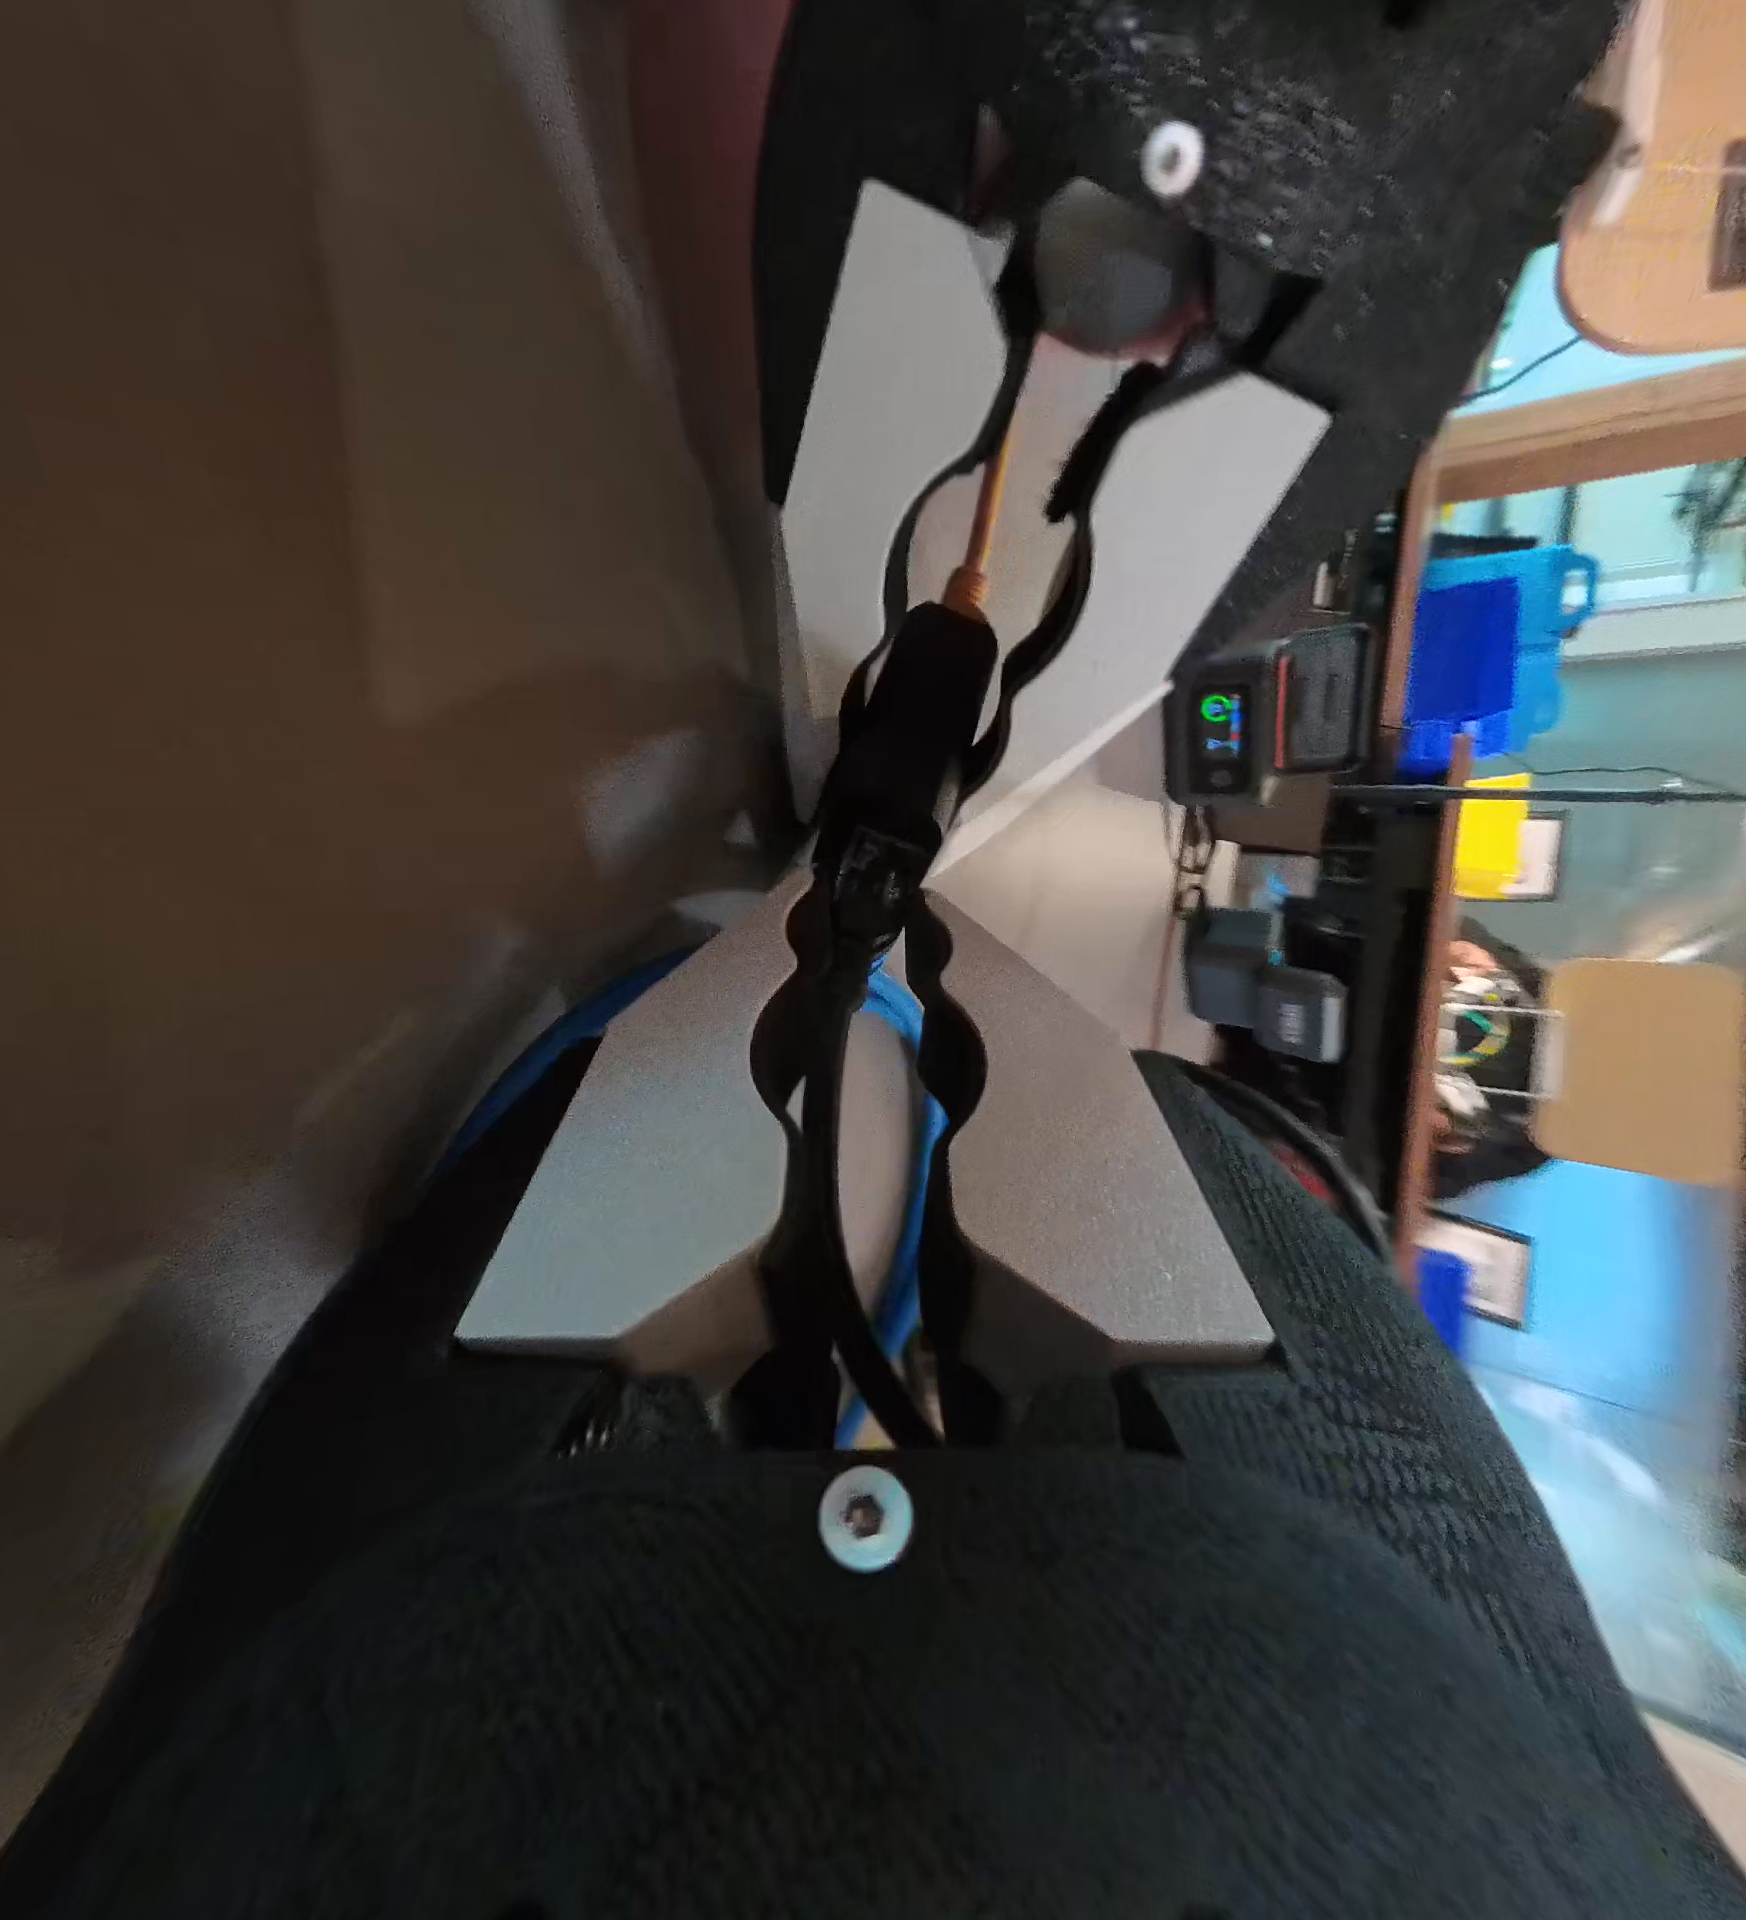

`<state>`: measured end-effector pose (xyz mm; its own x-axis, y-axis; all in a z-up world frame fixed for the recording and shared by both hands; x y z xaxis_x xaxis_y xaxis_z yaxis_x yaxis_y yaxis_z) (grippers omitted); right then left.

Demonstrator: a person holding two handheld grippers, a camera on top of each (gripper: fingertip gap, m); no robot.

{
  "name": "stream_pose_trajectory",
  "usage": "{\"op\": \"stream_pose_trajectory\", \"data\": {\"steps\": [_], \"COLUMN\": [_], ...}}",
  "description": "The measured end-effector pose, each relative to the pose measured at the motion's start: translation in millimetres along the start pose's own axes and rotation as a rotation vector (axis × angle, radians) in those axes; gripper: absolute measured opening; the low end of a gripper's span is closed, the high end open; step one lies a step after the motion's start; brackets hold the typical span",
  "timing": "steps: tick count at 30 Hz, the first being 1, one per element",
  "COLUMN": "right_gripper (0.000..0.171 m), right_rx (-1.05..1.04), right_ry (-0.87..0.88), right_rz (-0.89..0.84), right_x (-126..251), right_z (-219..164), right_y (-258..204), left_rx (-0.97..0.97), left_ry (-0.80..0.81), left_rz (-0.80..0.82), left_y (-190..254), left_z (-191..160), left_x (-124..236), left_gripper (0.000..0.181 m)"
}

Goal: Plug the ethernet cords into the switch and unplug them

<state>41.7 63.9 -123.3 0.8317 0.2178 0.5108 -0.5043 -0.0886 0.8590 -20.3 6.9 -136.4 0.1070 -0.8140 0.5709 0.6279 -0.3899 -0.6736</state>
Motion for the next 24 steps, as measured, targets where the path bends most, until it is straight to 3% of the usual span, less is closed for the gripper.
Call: {"op": "stream_pose_trajectory", "data": {"steps": [1,5,11,15,18,24], "right_gripper": [0.013,0.012,0.012,0.014,0.029,0.013], "right_rx": [-0.055,-0.233,-0.576,-0.704,-0.724,-0.726], "right_ry": [0.044,0.192,0.446,0.469,0.429,0.450], "right_rz": [0.016,0.103,0.230,0.267,0.235,0.290], "right_x": [3.0,14.8,29.0,15.2,12.2,13.3], "right_z": [-1.7,-6.7,-7.4,-10.1,-12.3,-8.1], "right_y": [0.7,1.3,9.3,1.4,3.0,-0.2], "left_rx": [0.025,0.148,0.479,0.535,0.565,0.585], "left_ry": [0.023,0.118,0.257,0.197,0.182,0.179], "left_rz": [-0.022,-0.134,-0.416,-0.464,-0.496,-0.515], "left_y": [0.7,4.5,1.1,5.8,8.3,8.3], "left_z": [2.0,11.0,24.7,15.8,11.9,11.4], "left_x": [0.8,4.5,24.4,18.8,17.3,17.2], "left_gripper": [0.023,0.023,0.022,0.022,0.022,0.021]}}
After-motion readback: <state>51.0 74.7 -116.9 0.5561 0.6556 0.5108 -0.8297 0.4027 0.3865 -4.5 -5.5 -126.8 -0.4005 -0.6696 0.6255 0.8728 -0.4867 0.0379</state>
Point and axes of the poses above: each gripper's, where its closed fingertips meet, x back along the fingers, z out of its top, y = z × x across the jaws, the point moved 6 cm from there along x, back along the fingers, and after that the axes turned 12 degrees about x, right-handed, at the moved point
